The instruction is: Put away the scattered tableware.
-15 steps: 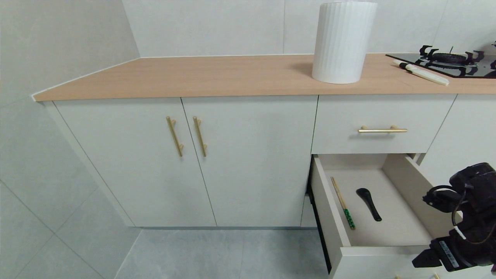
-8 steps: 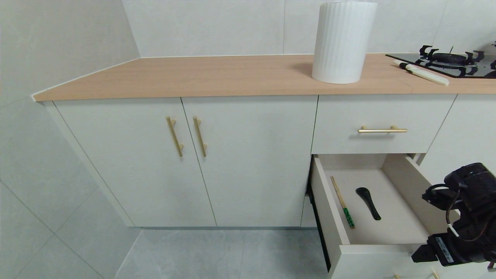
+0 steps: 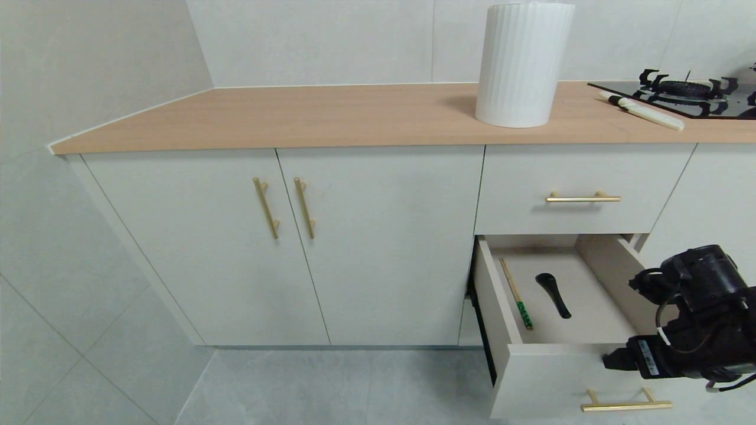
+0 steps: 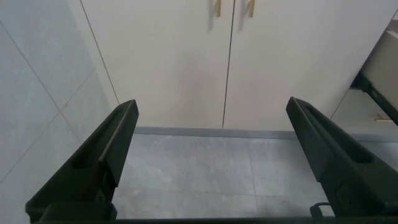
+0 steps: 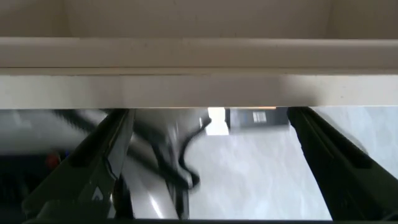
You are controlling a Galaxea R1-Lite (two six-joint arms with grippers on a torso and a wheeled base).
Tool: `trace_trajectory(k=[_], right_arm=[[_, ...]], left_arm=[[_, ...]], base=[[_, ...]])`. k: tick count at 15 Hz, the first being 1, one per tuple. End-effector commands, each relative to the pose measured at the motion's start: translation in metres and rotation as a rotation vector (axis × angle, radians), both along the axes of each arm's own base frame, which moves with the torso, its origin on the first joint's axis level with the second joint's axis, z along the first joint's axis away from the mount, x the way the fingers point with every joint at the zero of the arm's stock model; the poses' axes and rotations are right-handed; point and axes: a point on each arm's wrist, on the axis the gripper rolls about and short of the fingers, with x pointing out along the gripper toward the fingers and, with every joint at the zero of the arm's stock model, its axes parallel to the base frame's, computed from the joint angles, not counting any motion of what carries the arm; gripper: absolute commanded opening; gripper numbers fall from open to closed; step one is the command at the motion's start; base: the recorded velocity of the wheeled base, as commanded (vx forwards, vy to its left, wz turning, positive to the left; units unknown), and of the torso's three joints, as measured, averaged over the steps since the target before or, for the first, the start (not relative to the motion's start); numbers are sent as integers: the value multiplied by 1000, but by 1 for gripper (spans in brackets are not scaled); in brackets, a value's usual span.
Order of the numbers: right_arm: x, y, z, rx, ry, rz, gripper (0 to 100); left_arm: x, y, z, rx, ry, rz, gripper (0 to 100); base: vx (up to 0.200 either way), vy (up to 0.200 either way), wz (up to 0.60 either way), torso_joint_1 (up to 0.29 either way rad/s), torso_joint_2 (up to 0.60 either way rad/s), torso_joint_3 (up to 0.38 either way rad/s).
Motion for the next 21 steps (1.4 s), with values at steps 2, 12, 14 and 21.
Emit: trace_trajectory(k=[2,12,14,21], right_arm=[[24,0,-23,2,-30,-11,100],[138,-4,-56,10,-371,-67,100],[158,-9,-63,10,-441,-81,100],[200,-21,-76,17,-668,-117,100]], left_arm=[[0,0,0,-1,2,1,100],[0,0,0,-1,0,1,100],[0,0,0,-1,2,1,100],[0,0,0,-1,0,1,100]], base=[[0,0,0,0,0,0],[0,0,0,0,0,0],[0,0,0,0,0,0],[0,0,0,0,0,0]])
